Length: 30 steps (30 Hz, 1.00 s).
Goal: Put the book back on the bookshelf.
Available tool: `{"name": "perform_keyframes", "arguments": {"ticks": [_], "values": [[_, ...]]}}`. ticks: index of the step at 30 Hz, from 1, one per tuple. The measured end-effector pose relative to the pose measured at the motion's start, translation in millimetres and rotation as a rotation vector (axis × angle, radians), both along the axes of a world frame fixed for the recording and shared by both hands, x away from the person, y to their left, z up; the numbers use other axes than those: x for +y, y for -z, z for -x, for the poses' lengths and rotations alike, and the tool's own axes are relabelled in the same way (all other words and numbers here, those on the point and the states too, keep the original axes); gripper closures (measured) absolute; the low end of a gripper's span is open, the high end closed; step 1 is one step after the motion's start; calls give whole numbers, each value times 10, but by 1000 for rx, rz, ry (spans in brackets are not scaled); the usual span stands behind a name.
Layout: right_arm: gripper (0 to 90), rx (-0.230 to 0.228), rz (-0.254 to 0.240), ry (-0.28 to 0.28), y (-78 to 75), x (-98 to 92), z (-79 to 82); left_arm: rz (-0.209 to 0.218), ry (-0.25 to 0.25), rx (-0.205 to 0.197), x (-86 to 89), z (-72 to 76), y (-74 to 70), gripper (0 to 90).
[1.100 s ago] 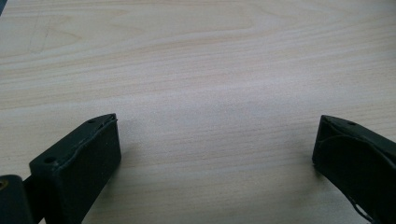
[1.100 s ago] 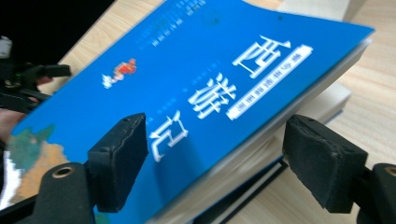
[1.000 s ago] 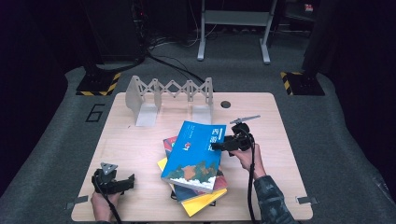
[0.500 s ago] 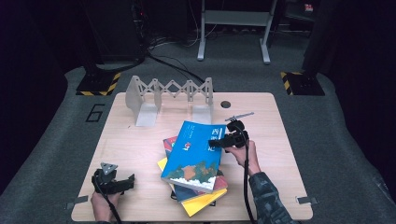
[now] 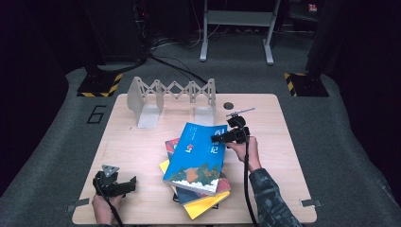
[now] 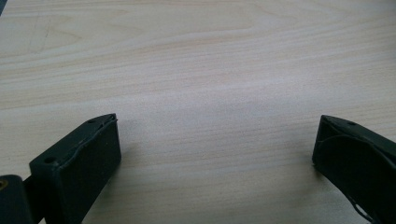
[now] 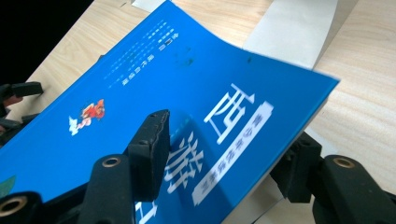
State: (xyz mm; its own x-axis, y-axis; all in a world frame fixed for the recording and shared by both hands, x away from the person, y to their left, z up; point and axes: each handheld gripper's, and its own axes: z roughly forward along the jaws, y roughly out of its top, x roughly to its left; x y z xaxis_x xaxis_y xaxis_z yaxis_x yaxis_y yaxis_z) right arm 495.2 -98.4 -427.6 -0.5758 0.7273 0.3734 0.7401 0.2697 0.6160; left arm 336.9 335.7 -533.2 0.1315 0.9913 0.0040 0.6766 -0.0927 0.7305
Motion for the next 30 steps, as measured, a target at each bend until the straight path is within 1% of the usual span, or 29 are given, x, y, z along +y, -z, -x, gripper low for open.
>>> {"name": "perform_keyframes", "arguments": {"ticks": [1,2,4,5,6,7,9,10,12,14,17,18,21,24,25,26,27,30], "values": [[448,10,-4,5,-4,8,-8,0,0,0,0,0,0,8],[461,-1,0,2,2,4,-30,0,0,0,0,0,0,8],[499,18,-11,6,-14,5,-69,0,0,0,0,0,0,8],[511,9,-11,6,-13,3,-87,0,-1,0,-1,0,0,8],[526,20,-16,3,-20,3,-102,0,0,0,0,0,0,8],[528,7,-10,0,-20,3,-114,0,0,0,0,0,0,8],[533,23,-3,2,-29,8,-130,0,0,0,0,-1,0,7],[539,28,-8,6,-35,14,-138,0,0,0,0,0,0,8],[547,15,1,10,-41,18,-162,0,0,0,0,0,0,8],[565,20,7,14,-60,35,-187,0,0,0,0,0,0,8],[585,13,14,23,-72,50,-225,1,0,0,0,-1,0,7],[589,22,19,22,-76,51,-238,0,0,0,0,0,0,8],[628,19,8,32,-89,51,-273,0,0,0,0,0,0,8],[665,24,15,28,-110,66,-311,0,0,0,0,-1,0,8],[674,27,18,18,-119,69,-320,0,0,0,0,-1,0,8],[683,32,27,17,-126,74,-322,0,0,0,0,0,0,8],[690,31,20,14,-125,77,-327,0,0,0,0,-1,0,8],[717,44,25,16,-137,82,-340,0,0,0,0,-1,0,8]]}}
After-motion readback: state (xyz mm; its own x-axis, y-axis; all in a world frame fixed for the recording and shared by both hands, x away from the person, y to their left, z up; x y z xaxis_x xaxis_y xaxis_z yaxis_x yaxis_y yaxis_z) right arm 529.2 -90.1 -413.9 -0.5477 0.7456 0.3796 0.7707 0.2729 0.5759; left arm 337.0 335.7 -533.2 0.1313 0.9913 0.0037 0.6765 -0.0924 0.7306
